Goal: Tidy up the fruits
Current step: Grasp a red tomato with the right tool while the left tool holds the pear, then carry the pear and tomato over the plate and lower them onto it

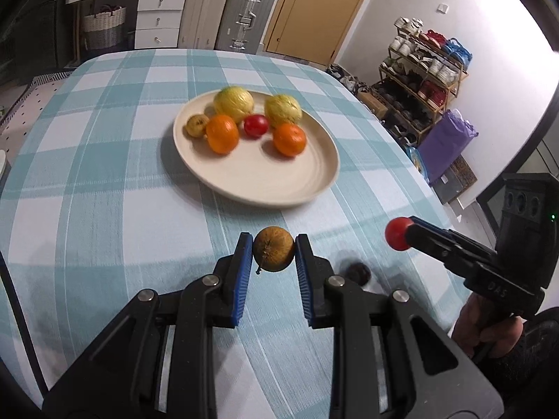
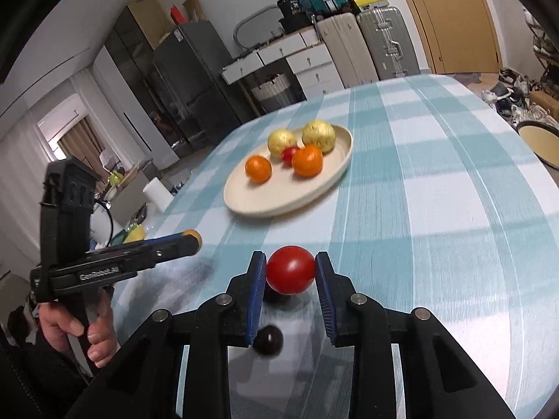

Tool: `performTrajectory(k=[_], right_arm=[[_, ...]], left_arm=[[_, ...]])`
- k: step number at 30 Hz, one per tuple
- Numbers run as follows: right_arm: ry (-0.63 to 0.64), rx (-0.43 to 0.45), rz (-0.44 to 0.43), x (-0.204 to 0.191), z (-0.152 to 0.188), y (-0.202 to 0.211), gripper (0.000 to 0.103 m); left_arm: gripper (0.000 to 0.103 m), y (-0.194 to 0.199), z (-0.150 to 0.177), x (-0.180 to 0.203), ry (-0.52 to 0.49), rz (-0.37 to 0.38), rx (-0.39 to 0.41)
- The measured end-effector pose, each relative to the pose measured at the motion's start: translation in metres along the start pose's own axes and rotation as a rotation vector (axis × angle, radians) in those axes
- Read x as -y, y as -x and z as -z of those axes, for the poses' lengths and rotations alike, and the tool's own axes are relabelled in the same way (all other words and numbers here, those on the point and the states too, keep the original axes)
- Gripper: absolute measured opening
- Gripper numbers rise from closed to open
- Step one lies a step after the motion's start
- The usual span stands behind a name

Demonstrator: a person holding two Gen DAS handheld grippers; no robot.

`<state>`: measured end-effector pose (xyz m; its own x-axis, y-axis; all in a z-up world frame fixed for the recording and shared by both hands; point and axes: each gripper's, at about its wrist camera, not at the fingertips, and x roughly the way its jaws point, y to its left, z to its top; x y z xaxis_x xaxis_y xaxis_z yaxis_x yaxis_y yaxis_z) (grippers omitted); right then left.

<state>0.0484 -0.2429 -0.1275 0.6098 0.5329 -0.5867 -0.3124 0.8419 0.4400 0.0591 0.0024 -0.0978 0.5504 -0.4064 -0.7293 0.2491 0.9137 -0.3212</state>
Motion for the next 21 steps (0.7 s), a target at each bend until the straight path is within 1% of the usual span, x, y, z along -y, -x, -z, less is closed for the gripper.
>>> performTrajectory(k=[3, 4, 5, 8, 11, 13, 15, 18, 20, 21], right_arm=[[0.011, 0.011, -0.005, 0.0, -0.012, -0.004, 0.029], [0.013, 0.012, -0.009, 0.0, -0.016, -0.006, 0.029], [0.015, 0.015, -0.015, 0.0, -0.021, -0.008, 0.025], [0.023, 0.017, -0.025, -0.002, -0.034, -0.017, 0.023], [0.031, -0.004, -0.008, -0.002, -0.044, -0.035, 0.023], [0.022, -0.02, -0.024, 0.001, -0.047, -0.044, 0.023], [0.011, -0.021, -0.047, 0.004, -0.045, -0.046, 0.024], [0.03, -0.047, -0.058, 0.003, -0.038, -0.053, 0.025], [0.038, -0.078, -0.056, 0.002, -0.036, -0.062, 0.034], [0.034, -0.092, -0.058, 0.001, -0.036, -0.066, 0.034]], left_arm=[[0.022, -0.007, -0.015, -0.006, 0.009, 0.0, 0.009], [0.022, -0.009, -0.02, -0.007, 0.012, 0.001, 0.011], [0.022, -0.012, -0.025, -0.009, 0.015, 0.005, 0.013], [0.022, -0.024, -0.038, -0.011, 0.017, 0.01, 0.012], [0.022, -0.035, -0.044, -0.014, 0.03, 0.025, -0.003], [0.022, -0.038, -0.045, -0.014, 0.029, 0.04, 0.001], [0.022, -0.04, -0.045, -0.016, 0.034, 0.035, -0.002], [0.022, -0.038, -0.045, -0.022, 0.043, 0.034, 0.007], [0.022, -0.034, -0.045, -0.026, 0.054, 0.029, 0.019], [0.022, -0.033, -0.045, -0.029, 0.062, 0.026, 0.021]])
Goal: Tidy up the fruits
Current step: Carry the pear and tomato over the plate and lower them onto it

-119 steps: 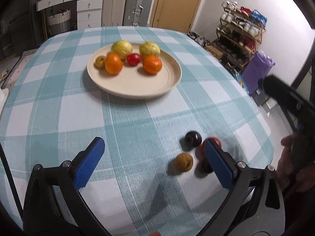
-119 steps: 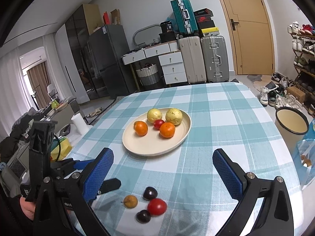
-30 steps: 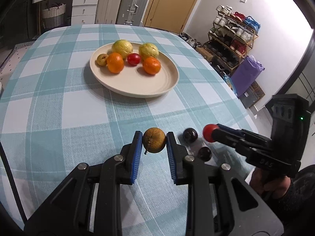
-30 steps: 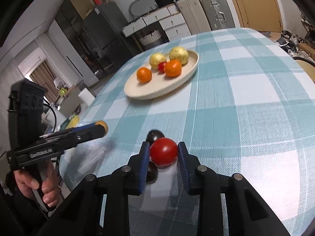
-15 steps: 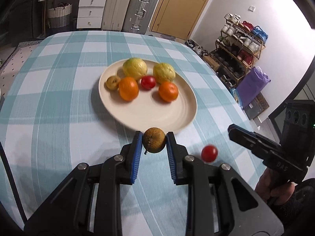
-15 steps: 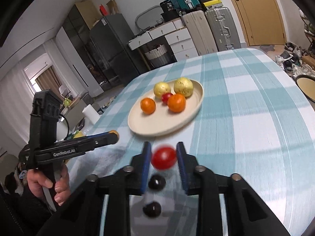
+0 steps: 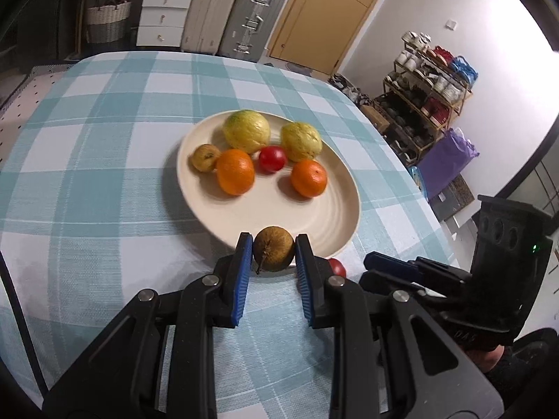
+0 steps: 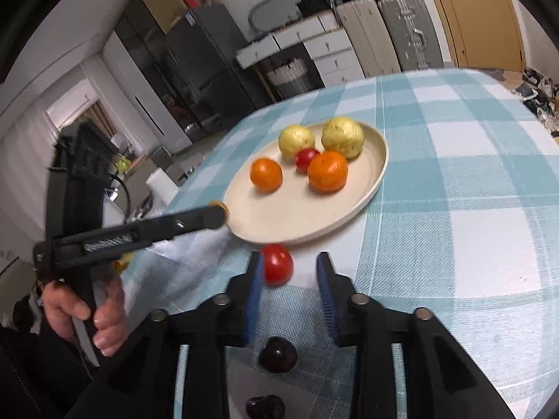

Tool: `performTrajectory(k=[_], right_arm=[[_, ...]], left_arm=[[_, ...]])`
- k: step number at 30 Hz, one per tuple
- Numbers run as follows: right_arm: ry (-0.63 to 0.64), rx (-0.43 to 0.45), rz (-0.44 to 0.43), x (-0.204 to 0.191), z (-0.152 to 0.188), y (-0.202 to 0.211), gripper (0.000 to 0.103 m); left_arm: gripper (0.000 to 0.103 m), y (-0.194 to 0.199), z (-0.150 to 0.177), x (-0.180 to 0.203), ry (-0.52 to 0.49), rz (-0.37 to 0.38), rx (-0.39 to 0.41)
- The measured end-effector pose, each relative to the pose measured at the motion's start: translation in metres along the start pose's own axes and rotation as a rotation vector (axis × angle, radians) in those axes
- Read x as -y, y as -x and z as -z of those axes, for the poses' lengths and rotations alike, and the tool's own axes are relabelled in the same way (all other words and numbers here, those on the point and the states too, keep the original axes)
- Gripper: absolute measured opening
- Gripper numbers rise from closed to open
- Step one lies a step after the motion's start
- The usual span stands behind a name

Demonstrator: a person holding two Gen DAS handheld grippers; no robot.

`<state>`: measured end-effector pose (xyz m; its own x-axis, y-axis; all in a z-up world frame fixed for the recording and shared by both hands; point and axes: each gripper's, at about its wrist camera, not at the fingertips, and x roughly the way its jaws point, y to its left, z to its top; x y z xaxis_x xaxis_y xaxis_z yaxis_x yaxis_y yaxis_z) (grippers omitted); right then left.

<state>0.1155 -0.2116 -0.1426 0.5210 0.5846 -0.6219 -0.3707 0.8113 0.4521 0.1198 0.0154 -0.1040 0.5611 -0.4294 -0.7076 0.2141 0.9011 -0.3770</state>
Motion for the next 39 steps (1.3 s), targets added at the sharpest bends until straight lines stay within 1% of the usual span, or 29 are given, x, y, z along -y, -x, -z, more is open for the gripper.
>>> performTrajectory(k=[1, 4, 5, 6, 9, 15, 16, 17, 18, 22, 25, 27, 32, 35, 39], right_arm=[[0.001, -0.012, -0.016, -0.002, -0.001, -0.005, 0.035], [0.019, -0.028, -0.011, -0.009, -0.002, -0.015, 0.044], [0.024, -0.033, -0.018, -0.012, -0.003, -0.018, 0.045], [0.028, -0.039, -0.019, -0.015, -0.003, -0.021, 0.045], [0.047, -0.066, 0.022, -0.021, -0.005, -0.032, 0.045], [0.028, -0.11, 0.043, -0.019, -0.003, -0.045, 0.045], [0.023, -0.109, 0.042, -0.018, -0.003, -0.045, 0.042], [0.018, -0.108, 0.04, -0.017, -0.003, -0.045, 0.033], [0.014, -0.108, 0.033, -0.016, -0.004, -0.046, 0.031], [0.018, -0.102, 0.028, -0.014, -0.003, -0.042, 0.03], [0.012, -0.073, 0.007, -0.014, -0.003, -0.032, 0.03], [0.011, -0.047, 0.008, -0.014, -0.006, -0.024, 0.03], [0.024, 0.016, -0.005, -0.016, -0.02, -0.01, 0.03], [0.038, 0.022, -0.01, -0.018, -0.032, -0.012, 0.03], [0.061, 0.006, -0.006, -0.021, -0.049, -0.026, 0.03]], left_arm=[[0.022, 0.002, 0.0, -0.003, 0.008, -0.002, 0.001], [0.022, 0.006, 0.0, -0.01, 0.013, -0.014, 0.004], [0.022, 0.006, 0.0, -0.012, 0.016, -0.015, 0.004], [0.022, 0.008, 0.001, -0.014, 0.02, -0.016, 0.005], [0.022, 0.01, 0.002, -0.018, 0.027, -0.015, 0.006], [0.022, 0.012, 0.001, -0.018, 0.025, -0.007, 0.01], [0.022, 0.012, 0.0, -0.018, 0.023, -0.007, 0.011], [0.022, 0.011, -0.001, -0.017, 0.02, -0.004, 0.01], [0.022, 0.011, -0.002, -0.016, 0.018, -0.002, 0.009], [0.022, 0.008, -0.007, -0.013, 0.013, 0.004, 0.01], [0.022, 0.004, -0.011, -0.012, 0.007, 0.009, 0.006], [0.022, 0.001, -0.014, -0.011, 0.007, 0.009, 0.004], [0.022, -0.007, -0.022, -0.015, 0.019, 0.005, 0.0], [0.022, -0.011, -0.028, -0.018, 0.021, -0.005, -0.005], [0.022, -0.018, -0.036, -0.026, 0.035, -0.016, -0.012]])
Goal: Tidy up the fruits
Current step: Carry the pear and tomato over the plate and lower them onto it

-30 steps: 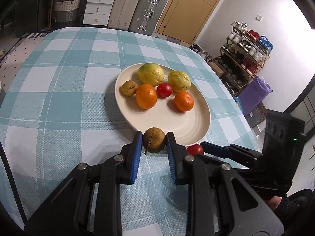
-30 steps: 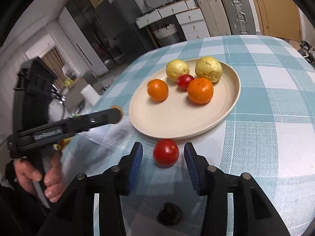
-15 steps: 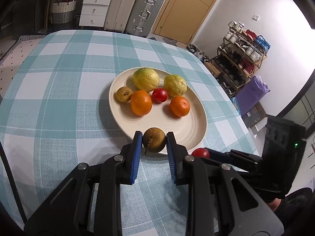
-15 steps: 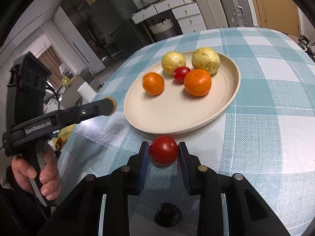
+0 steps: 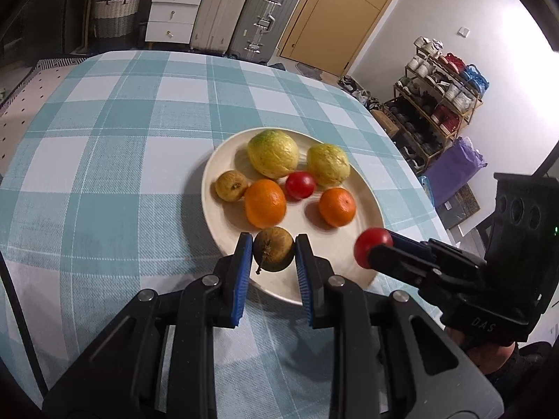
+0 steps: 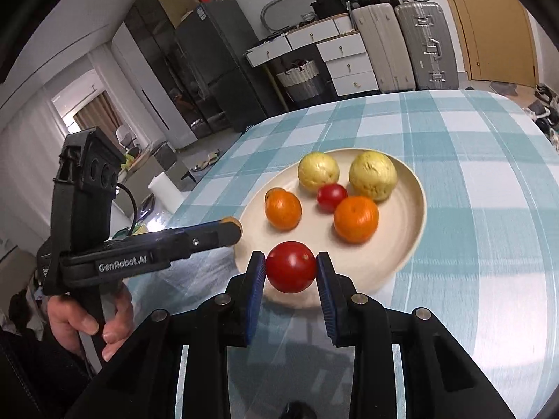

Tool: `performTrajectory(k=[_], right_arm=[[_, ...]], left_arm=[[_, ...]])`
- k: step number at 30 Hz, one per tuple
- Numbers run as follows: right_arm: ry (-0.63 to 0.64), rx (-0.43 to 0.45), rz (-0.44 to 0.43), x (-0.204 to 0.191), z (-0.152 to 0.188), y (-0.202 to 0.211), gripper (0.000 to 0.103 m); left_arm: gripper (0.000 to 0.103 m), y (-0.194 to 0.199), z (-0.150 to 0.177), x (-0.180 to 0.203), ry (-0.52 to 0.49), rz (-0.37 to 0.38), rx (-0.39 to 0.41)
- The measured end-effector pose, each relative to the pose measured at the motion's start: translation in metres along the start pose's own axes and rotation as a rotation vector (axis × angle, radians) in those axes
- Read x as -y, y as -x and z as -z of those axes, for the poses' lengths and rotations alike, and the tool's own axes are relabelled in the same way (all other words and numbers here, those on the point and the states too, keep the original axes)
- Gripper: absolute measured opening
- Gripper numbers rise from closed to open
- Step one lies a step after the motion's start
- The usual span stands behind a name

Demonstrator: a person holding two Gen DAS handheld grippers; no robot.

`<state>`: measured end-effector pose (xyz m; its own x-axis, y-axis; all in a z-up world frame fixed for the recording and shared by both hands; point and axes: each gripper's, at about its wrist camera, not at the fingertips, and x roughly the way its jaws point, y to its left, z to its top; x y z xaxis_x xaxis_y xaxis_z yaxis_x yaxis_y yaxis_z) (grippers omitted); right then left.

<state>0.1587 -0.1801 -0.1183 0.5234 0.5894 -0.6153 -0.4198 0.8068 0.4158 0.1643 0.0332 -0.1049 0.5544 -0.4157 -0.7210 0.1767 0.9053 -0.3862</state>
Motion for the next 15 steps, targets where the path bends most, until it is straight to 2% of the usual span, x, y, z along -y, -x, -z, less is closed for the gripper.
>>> performTrajectory(k=[10, 15], right_arm=[[-0.011, -0.051, 0.017, 0.003, -0.029, -0.043, 0.03], [-0.019, -0.048, 0.018, 0.007, -0.036, -0.055, 0.03]], left_arm=[[0.022, -0.022, -0.013, -0.014, 0.016, -0.004, -0.032], [0.022, -0.029, -0.017, -0.017, 0.021, -0.001, -0.039]])
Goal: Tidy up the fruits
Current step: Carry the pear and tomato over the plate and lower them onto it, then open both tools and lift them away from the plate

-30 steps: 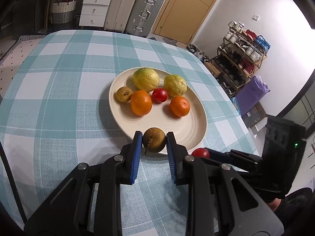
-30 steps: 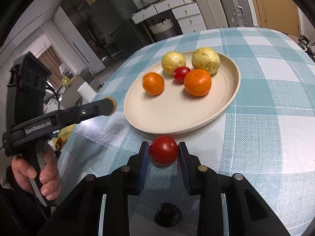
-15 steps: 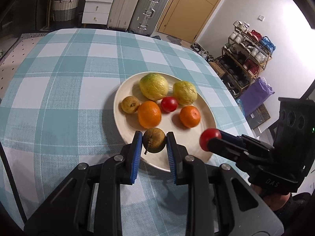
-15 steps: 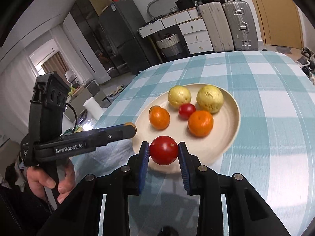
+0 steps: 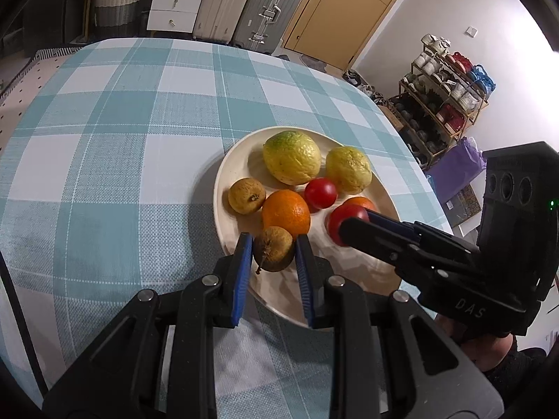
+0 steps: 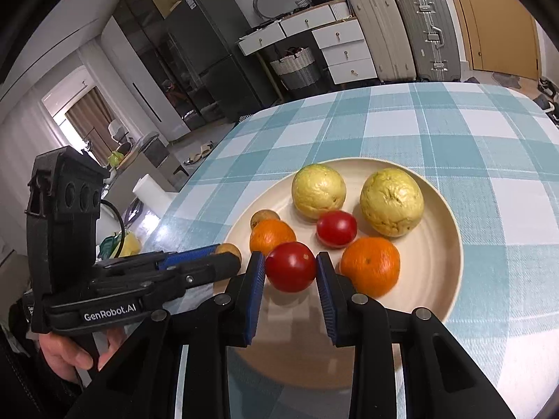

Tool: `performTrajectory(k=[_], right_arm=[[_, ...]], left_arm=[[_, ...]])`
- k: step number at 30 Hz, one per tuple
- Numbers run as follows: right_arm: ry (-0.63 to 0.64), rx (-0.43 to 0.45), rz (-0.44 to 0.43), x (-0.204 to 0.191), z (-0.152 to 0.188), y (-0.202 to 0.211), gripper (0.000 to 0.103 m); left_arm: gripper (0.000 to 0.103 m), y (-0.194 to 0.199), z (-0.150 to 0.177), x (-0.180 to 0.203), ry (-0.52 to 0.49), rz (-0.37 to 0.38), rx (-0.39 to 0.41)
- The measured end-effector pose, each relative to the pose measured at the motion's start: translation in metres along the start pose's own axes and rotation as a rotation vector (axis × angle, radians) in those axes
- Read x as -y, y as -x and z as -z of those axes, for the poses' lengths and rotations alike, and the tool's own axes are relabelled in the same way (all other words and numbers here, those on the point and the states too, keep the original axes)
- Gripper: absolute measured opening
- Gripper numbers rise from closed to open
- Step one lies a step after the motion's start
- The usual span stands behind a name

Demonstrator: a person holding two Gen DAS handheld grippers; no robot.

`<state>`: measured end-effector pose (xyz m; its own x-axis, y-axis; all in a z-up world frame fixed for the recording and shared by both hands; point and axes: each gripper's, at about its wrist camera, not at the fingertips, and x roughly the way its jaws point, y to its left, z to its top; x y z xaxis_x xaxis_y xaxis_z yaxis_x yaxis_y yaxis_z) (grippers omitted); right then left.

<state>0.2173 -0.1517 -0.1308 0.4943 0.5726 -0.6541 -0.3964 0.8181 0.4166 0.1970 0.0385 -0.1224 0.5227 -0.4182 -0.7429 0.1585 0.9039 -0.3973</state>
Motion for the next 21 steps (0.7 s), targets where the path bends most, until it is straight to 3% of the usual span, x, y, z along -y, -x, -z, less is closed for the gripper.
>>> performTrajectory(k=[10, 15, 21], right_arm=[[0.017, 0.018, 0.005, -0.001, -0.005, -0.003, 0.036], [0.013, 0.065, 0.007, 0.0, -0.005, 0.014, 0.046], [-0.01, 0.12, 0.023, 0.005, -0.001, 0.041, 0.05]], left_arm=[[0.022, 0.007, -0.006, -0.002, 0.013, 0.03, 0.035], [0.023, 0.018, -0.003, 0.002, 0.01, 0.026, 0.051], [0.024, 0.036, 0.006, 0.013, -0.002, 0.023, 0.072]])
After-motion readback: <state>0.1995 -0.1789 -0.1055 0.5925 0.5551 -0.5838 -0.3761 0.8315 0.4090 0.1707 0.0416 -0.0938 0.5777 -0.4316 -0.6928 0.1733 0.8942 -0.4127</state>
